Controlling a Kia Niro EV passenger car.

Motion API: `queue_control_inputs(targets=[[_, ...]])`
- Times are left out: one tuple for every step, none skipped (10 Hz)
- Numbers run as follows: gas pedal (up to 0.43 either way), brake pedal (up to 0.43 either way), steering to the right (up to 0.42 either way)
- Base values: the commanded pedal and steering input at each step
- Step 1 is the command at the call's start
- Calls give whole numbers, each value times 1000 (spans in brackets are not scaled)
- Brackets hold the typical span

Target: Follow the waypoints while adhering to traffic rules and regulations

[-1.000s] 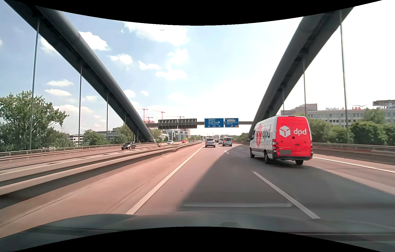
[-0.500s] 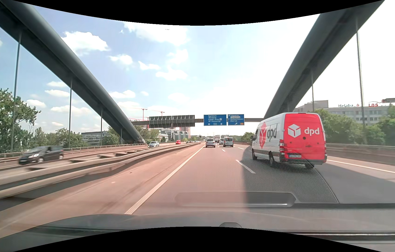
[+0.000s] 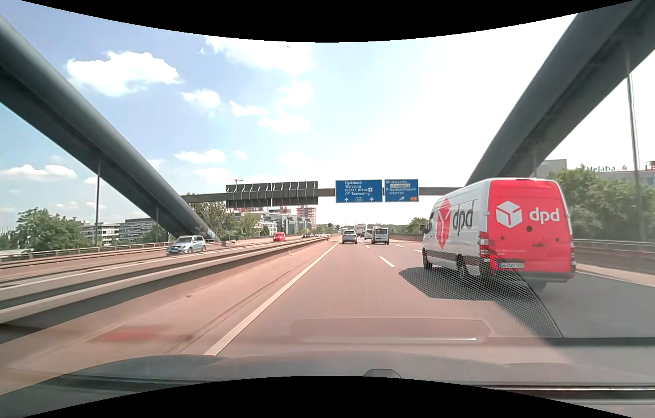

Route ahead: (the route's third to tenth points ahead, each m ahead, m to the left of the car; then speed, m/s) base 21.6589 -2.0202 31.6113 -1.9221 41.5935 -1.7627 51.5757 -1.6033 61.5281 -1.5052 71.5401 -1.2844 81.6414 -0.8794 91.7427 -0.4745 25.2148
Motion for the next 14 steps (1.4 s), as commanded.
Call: queue_control_inputs(targets=[[169,0,-5],[177,0,-5],[177,0,-5],[177,0,-5],[177,0,-5],[177,0,-5],[177,0,-5],[189,0,-5],[189,0,-5],[189,0,-4],[189,0,-4],[189,0,-4],[189,0,-3],[189,0,-3]])
